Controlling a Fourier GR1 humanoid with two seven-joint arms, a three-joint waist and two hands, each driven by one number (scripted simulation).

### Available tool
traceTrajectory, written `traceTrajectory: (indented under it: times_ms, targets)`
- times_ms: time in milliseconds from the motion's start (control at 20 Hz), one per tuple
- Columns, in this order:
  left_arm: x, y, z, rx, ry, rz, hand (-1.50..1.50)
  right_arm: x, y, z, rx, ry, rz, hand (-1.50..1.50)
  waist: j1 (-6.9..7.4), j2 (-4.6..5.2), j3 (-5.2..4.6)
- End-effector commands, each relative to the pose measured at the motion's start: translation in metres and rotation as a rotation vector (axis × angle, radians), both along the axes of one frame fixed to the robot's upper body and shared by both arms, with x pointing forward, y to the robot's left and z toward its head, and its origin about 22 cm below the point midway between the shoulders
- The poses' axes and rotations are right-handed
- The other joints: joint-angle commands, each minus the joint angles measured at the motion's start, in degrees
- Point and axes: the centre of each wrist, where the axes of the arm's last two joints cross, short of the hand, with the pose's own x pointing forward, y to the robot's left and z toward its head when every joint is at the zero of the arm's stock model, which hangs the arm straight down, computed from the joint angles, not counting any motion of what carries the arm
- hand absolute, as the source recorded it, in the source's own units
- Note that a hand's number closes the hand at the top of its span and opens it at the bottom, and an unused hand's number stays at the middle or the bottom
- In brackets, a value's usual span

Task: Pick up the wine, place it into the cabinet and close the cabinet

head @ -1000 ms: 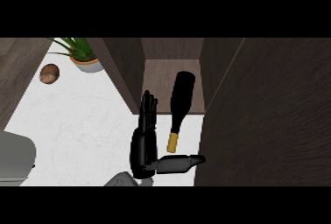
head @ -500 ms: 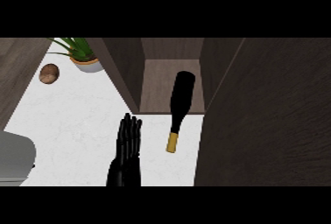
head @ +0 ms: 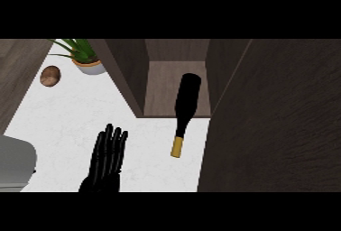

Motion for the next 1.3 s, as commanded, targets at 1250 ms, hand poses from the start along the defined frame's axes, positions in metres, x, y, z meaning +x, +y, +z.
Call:
traceTrajectory:
  times_ms: [1250]
  targets:
    - [-0.021, 0.157, 0.046, 0.008, -0.026, 0.077, -1.50, -0.071, 0.078, 0.004, 0.053, 0.139, 0.494, 1.50, 0.13, -0.45, -0.11]
